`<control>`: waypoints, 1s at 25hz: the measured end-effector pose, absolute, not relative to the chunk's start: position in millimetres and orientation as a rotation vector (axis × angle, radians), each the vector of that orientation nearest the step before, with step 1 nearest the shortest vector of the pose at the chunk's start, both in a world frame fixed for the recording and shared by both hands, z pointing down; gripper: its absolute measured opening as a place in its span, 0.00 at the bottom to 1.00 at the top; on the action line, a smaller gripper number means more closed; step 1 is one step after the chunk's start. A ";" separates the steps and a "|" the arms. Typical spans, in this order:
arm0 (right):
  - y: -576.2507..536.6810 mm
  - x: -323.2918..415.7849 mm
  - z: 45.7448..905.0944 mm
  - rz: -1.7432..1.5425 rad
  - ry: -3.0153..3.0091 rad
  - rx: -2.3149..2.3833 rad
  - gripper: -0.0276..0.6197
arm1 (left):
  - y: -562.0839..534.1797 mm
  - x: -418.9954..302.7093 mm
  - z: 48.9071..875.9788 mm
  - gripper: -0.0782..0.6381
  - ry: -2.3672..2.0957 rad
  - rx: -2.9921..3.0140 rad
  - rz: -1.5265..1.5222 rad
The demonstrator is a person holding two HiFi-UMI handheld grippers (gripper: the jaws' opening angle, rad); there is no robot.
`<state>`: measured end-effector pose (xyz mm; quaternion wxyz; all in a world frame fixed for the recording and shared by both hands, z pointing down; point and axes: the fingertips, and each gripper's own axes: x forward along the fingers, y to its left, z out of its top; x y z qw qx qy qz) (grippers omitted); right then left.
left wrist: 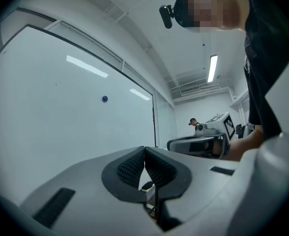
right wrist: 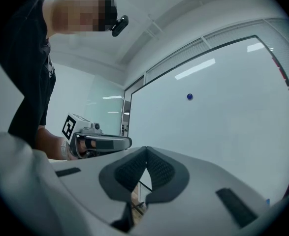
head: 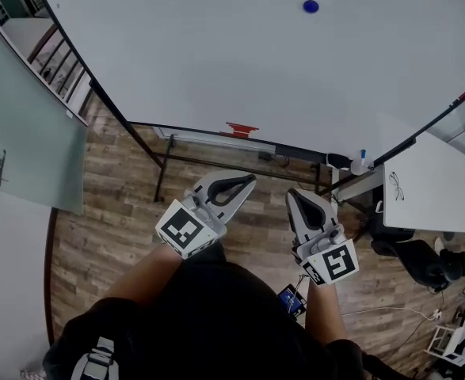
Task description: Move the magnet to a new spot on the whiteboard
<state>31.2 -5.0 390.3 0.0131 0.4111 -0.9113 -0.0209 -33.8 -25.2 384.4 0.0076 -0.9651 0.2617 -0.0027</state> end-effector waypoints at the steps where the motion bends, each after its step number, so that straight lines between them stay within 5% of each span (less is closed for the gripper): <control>1: -15.4 28.9 387.9 -0.072 -2.828 1.291 0.03 | -35.0 -35.8 381.0 0.12 0.803 -3.015 -0.006; 25: -243.0 33.1 276.7 -0.523 -2.404 1.818 0.03 | -241.4 -44.1 316.9 0.12 0.665 -2.945 0.027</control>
